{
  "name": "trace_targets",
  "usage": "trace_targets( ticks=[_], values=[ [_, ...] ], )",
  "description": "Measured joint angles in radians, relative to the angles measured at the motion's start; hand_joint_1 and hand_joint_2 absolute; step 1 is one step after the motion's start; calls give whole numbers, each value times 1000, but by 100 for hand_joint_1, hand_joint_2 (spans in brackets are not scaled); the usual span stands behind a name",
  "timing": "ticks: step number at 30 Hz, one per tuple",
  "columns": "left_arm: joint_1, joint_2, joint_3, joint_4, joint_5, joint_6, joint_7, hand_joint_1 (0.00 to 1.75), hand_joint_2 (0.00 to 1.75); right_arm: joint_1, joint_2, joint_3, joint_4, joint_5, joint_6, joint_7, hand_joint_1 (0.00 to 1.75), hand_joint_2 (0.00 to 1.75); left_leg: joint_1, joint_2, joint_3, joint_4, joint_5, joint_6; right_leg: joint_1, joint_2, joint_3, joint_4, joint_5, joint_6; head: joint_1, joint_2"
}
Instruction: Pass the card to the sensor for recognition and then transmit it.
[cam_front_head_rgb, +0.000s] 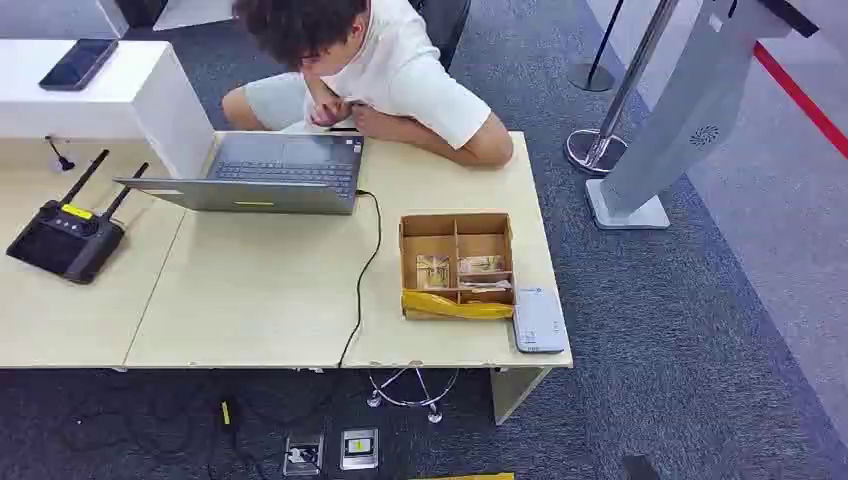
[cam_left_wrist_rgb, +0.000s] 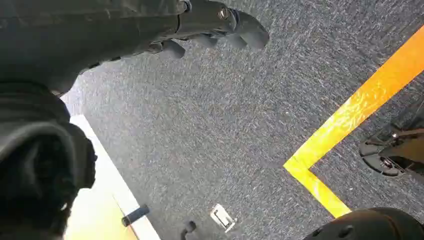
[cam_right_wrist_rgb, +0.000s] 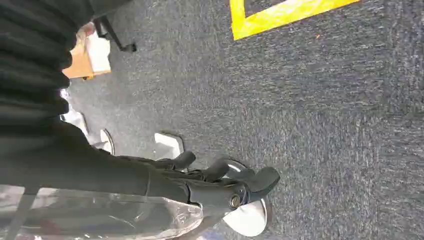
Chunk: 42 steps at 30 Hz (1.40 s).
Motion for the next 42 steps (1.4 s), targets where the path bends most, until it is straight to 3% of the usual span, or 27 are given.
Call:
trace_targets(
  ticks=[7,18,42],
  values=[
    [-1,-3,0,0,10,0,-2,0,0,-5,-2,-12,0,-3,0,0,0,175,0,0,0,0,0,0,0,0,0,0,0,0,0,0],
    [-2,-65,0,0,3,0,26,0,0,-3,-11,-15,0,-15,7,-3,0,175,-1,0,0,0,0,0,-1,0,0,0,0,0,0,0],
    [-2,-78,-17,0,12,0,33,0,0,6,-16,-29,0,-14,-15,-23,0,175,-1,0,0,0,0,0,-1,0,0,0,0,0,0,0]
  ],
)
